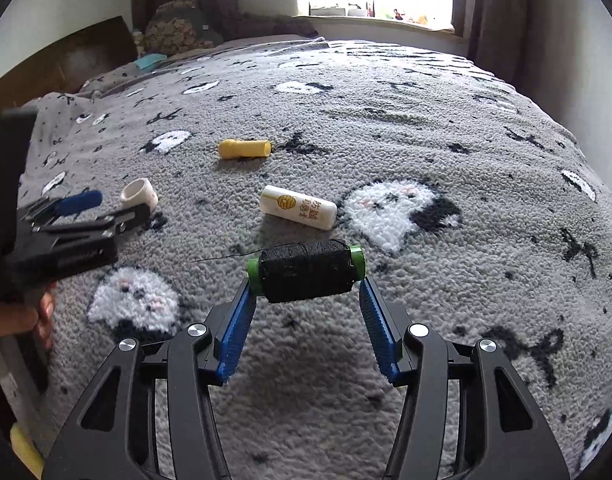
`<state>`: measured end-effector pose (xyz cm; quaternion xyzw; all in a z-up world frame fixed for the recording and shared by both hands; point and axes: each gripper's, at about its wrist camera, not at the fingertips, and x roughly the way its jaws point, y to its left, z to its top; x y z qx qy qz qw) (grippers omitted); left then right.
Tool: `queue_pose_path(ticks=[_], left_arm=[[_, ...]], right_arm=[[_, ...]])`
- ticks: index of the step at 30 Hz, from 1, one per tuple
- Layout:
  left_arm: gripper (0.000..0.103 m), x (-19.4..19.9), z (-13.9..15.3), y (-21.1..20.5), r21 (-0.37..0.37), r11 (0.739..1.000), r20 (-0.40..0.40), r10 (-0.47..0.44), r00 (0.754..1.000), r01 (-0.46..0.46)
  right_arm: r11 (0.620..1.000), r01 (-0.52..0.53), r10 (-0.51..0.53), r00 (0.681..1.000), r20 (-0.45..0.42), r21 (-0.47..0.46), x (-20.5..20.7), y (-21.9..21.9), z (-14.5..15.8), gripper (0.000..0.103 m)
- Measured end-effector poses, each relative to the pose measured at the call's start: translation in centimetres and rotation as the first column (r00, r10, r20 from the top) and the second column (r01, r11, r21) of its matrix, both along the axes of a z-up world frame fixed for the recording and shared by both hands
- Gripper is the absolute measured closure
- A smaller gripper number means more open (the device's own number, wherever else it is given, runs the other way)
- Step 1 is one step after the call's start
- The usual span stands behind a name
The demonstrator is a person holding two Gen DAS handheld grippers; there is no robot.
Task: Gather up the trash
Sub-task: 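Grasp the black thread spool with the right tool while the left tool grasps the white tape roll, then carry the tape roll and spool down to the bin and open both tools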
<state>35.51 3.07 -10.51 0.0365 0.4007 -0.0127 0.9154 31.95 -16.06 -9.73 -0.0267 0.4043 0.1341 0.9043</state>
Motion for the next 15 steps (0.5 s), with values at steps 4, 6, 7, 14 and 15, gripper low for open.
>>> queue_pose_path(ticks=[4, 6, 7, 14, 15], left_arm=[[0.043, 1.4, -0.7, -0.8, 0.005, 1.000, -0.040, -0.014, 0.999, 0.015], [0.055, 1.8, -1.2, -1.1, 0.009, 0.999, -0.067, -0.030, 0.997, 0.030], [0.061, 1.7, -1.3, -1.3, 0.012, 0.999, -0.071, -0.041, 0.997, 0.042], [0.072, -0.9, -0.1, -2.3, 0.040, 0.995, -0.047, -0.089, 0.995, 0.091], [0.072, -1.6, 0.1, -2.4, 0.045, 0.994, -0.043, -0.095, 0.995, 0.096]], right_arm=[[0.999, -0.021, 0.022, 1.000, 0.013, -0.027, -1.3, -0.7, 0.1, 0.049], [0.999, -0.025, 0.026, 0.999, 0.020, -0.032, -1.9, -1.0, 0.2, 0.049], [0.999, -0.028, 0.029, 0.999, 0.026, -0.039, -2.4, -1.1, 0.4, 0.049], [0.995, -0.008, 0.012, 0.999, 0.037, -0.101, -5.1, -1.8, 0.7, 0.049], [0.995, -0.003, 0.007, 0.999, 0.042, -0.101, -5.6, -2.0, 0.8, 0.049]])
